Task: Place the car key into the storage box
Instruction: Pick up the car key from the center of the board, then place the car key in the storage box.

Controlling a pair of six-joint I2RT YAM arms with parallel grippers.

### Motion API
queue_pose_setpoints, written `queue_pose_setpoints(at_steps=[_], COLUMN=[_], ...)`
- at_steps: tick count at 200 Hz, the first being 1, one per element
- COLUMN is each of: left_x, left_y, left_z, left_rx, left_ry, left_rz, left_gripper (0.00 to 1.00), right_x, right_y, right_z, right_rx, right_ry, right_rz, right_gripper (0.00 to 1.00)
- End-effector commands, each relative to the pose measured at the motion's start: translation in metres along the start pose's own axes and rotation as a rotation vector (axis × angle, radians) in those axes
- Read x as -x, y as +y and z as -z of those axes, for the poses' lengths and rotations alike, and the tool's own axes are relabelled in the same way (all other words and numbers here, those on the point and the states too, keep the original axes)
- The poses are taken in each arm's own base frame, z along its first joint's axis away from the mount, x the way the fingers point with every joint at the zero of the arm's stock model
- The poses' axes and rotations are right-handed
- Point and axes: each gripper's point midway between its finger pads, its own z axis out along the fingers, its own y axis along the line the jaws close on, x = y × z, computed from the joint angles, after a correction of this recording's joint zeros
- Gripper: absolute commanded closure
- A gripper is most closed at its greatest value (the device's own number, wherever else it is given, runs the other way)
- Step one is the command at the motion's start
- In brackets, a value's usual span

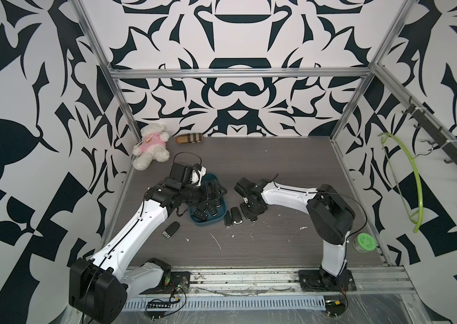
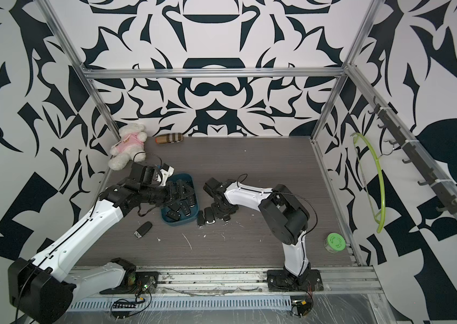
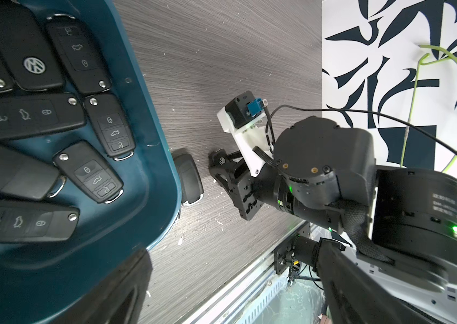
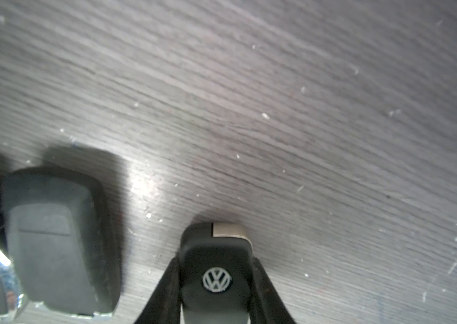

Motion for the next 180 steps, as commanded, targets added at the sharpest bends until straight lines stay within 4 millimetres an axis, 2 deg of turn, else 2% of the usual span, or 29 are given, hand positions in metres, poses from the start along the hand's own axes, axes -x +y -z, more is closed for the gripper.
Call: queue_pose_setpoints(at_steps=[1,28,54,84,111,144,180], left_x=[0.002,0.009,0.022,0.029,0.025,0.019,0.009], left_y=[0.0,0.012,0.035,0.042,0.052,0.057,0.064], left_z=[0.003,0.012,0.038,0.07,0.093,0.115,0.135], left_rx=[0.013,0.099,0.248,0.307,0.383,0.411,0.454], left_ry=[-0.01,-0.073,-0.22,-0.349,-0.414,-0.48,-0.52], left_rz=[-0.015,-0.003,0.036,0.042,0.05,0.058,0.077], left_gripper=[0.01,0.01,0.01,0.01,0.01,0.01,0.01], right_x=[0.002,0.017,0.034,0.055,0.075,0.091,0.097], right_y=[-0.003,-0.001,0.012,0.037,0.068,0.112,0.156], right_z=[0.018,0.041,0.067,0.093,0.112,0.118,0.103], right_rx=[-0.014,-0.014,-0.006,0.032,0.087,0.151,0.187], right_ry=[-0.023,-0.078,-0.145,-0.219,-0.281,-0.325,-0.319], right_rz=[-0.023,-0.031,-0.012,0.034,0.086,0.165,0.247], right_gripper=[0.69,0.69,0.68,0.68,0.68,0.68,0.68])
